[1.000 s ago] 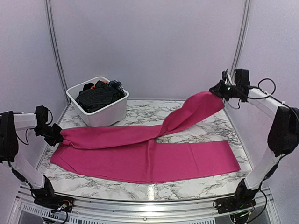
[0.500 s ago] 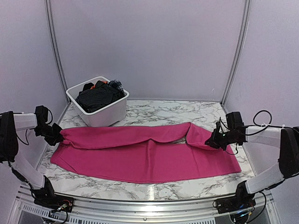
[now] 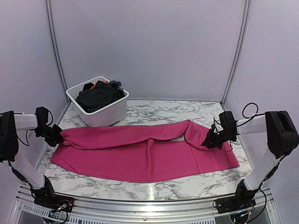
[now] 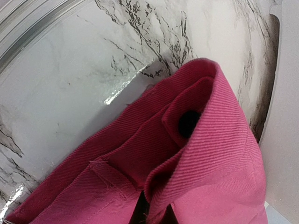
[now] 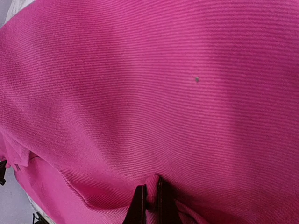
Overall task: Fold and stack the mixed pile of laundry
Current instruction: Fold the flattened trousers at the center of the board.
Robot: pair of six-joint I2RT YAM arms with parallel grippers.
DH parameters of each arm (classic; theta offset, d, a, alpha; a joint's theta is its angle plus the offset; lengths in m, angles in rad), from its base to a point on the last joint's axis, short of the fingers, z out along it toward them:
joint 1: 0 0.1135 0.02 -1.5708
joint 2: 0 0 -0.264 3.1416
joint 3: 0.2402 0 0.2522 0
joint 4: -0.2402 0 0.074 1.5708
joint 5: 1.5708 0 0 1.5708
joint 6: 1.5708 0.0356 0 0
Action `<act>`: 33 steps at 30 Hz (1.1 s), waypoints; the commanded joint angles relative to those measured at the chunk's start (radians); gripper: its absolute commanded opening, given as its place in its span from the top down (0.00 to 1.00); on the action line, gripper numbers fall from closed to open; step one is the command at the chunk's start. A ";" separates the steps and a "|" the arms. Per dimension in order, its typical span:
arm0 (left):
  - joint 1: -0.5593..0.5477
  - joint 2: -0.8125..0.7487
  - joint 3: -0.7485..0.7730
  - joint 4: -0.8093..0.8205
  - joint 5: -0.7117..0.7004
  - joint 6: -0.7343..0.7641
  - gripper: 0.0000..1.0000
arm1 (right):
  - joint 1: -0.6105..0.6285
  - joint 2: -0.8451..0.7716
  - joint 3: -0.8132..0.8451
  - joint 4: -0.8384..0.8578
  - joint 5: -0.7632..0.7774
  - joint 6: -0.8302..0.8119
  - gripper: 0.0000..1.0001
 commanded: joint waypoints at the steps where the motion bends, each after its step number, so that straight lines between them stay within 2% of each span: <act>1: 0.012 0.007 -0.008 0.015 -0.024 0.015 1.00 | -0.127 0.029 -0.045 -0.136 0.166 -0.012 1.00; 7: 0.039 0.018 -0.002 -0.004 -0.040 0.027 1.00 | -0.263 -0.042 -0.063 -0.198 0.235 -0.040 1.00; 12: 0.040 0.036 0.050 0.000 0.040 0.078 1.00 | -0.269 -0.071 -0.032 -0.123 0.084 -0.051 1.00; 14: 0.040 0.029 0.091 -0.002 0.069 0.103 1.00 | -0.269 -0.085 0.033 -0.114 0.052 -0.050 1.00; 18: 0.045 -0.004 0.211 -0.078 0.065 0.127 1.00 | -0.282 -0.111 0.230 -0.206 0.114 -0.072 1.00; 22: 0.079 -0.049 0.237 -0.134 0.098 0.103 1.00 | -0.366 -0.193 0.325 -0.271 0.165 -0.058 1.00; 26: 0.134 -0.114 0.203 -0.172 0.145 0.089 1.00 | -0.464 -0.285 0.301 -0.338 0.211 -0.029 1.00; 33: 0.214 -0.232 0.133 -0.295 0.160 0.154 1.00 | -0.576 -0.448 0.087 -0.346 0.219 0.009 1.00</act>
